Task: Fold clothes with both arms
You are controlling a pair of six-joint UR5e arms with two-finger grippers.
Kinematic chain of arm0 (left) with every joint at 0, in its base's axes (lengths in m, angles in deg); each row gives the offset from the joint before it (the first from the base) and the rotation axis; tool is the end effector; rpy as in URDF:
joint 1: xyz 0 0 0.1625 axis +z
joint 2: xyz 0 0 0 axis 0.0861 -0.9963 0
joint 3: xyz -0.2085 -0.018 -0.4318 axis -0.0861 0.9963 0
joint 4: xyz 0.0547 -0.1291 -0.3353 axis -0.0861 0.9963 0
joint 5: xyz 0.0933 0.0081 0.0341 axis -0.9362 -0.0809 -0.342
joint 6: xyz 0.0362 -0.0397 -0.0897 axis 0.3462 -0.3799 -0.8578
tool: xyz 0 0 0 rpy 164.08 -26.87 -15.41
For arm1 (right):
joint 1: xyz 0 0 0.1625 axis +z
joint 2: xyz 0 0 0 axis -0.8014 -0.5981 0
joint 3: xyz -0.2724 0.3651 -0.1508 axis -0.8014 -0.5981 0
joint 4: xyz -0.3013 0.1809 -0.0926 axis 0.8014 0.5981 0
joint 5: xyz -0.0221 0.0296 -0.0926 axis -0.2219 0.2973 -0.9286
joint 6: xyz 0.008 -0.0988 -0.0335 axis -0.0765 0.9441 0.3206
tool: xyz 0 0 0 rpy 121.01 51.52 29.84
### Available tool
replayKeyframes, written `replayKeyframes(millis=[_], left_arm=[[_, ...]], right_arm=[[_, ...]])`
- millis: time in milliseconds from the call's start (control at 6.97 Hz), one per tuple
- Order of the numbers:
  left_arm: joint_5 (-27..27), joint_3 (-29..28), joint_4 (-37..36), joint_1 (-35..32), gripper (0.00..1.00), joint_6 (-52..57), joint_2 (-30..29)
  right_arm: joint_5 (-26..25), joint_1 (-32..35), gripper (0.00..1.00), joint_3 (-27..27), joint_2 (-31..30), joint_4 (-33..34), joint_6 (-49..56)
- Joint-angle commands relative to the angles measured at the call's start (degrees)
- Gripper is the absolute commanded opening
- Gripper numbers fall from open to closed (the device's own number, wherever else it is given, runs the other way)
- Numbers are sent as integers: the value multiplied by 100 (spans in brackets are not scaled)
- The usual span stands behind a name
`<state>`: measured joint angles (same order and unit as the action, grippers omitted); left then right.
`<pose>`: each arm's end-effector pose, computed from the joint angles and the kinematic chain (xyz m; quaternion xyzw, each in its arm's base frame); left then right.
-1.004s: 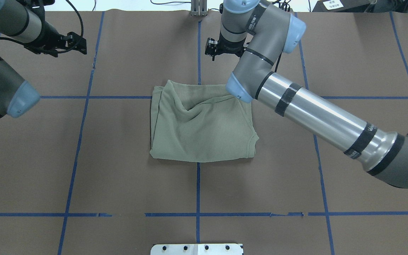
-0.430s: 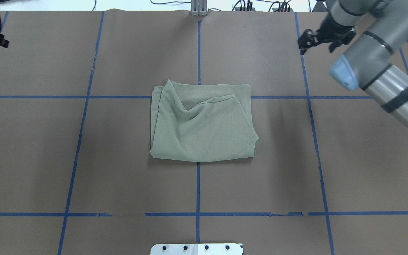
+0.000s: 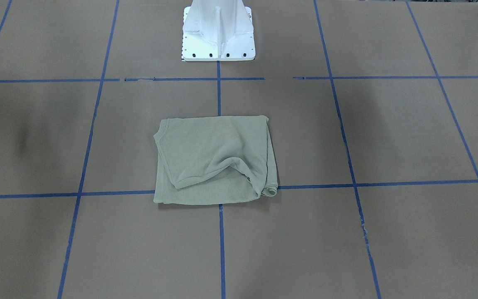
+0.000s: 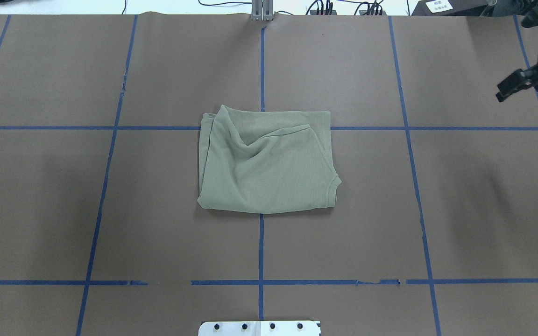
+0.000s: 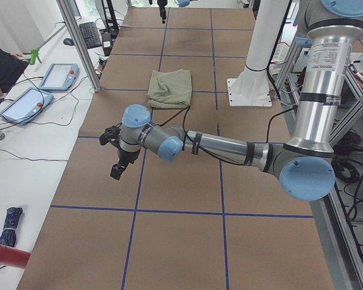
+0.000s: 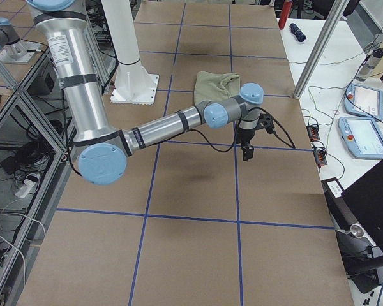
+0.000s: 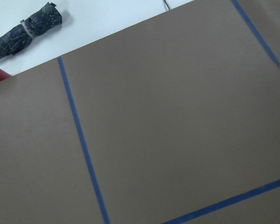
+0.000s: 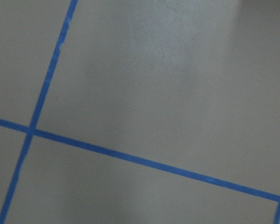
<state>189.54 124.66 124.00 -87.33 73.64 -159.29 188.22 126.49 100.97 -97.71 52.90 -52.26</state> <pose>-0.0075 -0.5133 0.6319 0.2210 0.2888 0.1595 0.9178 -0.0872 -0.5255 0.5691 0.0795 -0.3500 -0.1252 0.9250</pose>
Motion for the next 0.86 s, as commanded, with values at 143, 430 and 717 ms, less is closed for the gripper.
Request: replayKeyframes(millis=[143, 430, 717], left_arm=[[47, -582, 76, -725, 100, 1082, 427], [-6, -906, 347, -725, 100, 994, 357], [-24, -1510, 464, -734, 100, 1011, 542]], right_arm=[[506, 1210, 100, 78, -1023, 390, 1897], [462, 1212, 100, -99, -1078, 347, 1888], [471, 1238, 100, -152, -1296, 364, 1844]])
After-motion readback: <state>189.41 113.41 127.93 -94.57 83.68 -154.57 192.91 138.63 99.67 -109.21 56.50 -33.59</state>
